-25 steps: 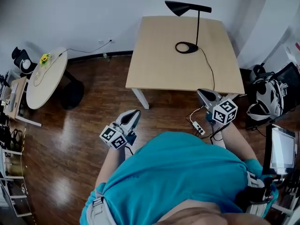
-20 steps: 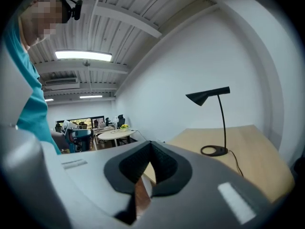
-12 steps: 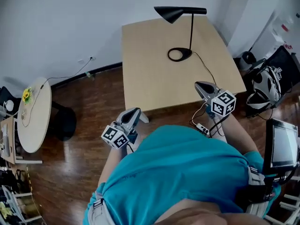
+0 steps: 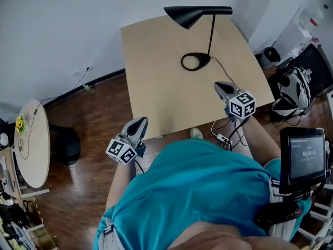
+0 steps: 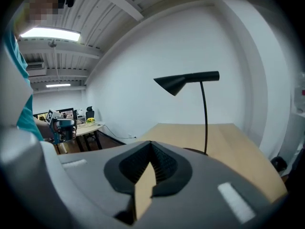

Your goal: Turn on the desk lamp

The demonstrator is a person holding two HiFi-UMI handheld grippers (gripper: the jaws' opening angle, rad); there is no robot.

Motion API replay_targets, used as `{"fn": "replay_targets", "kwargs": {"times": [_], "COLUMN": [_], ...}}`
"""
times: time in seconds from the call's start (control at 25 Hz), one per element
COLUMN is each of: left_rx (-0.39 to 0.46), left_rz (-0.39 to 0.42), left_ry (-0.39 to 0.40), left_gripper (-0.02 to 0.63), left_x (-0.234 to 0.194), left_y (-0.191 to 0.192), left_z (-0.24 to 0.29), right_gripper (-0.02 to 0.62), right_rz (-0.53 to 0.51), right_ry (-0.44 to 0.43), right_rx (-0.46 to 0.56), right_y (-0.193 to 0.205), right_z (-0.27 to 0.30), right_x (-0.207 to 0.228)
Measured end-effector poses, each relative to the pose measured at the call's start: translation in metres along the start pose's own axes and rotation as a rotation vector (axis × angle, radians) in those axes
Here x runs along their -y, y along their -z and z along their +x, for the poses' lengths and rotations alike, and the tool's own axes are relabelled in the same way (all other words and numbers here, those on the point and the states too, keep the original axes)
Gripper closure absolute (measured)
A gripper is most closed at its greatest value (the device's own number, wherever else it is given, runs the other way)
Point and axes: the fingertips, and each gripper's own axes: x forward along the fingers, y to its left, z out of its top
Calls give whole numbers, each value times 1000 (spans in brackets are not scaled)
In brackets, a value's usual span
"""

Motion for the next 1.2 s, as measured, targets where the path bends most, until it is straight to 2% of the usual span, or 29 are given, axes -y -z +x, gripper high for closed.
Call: {"fn": "replay_targets", "kwargs": {"times": [0.16, 0.32, 0.56, 0.68, 0.8, 0.92, 1.08, 1.2], "left_rx": [-49, -63, -123, -164, -185, -199, -224, -231], "left_rz": [12, -12, -71, -85, -86, -87, -98, -109], "left_ry": [-80, -182, -254, -267, -268, -257, -240, -227], "left_gripper": [511, 511, 511, 511, 511, 511, 511, 511], "left_x": [-19, -27, -73, -93, -81, -81, -110, -110], "left_y": [26, 50, 81, 96, 104, 104, 110, 109], "left_z": [69, 129, 193, 202, 199, 203, 218, 221], "right_gripper": [594, 594, 594, 594, 594, 594, 594, 594], "right_rz": [11, 2, -34, -69, -112, -108, -88, -89], "right_ry": [-2, -19, 24, 95, 173, 229, 267, 273], "right_rx": [-34, -104, -211, -256, -269, -256, -266, -267], "right_y": [30, 79, 147, 182, 202, 207, 220, 222], "right_z": [39, 82, 186, 223, 218, 220, 243, 241], "right_x": [112, 215, 326, 362, 379, 391, 414, 413]}}
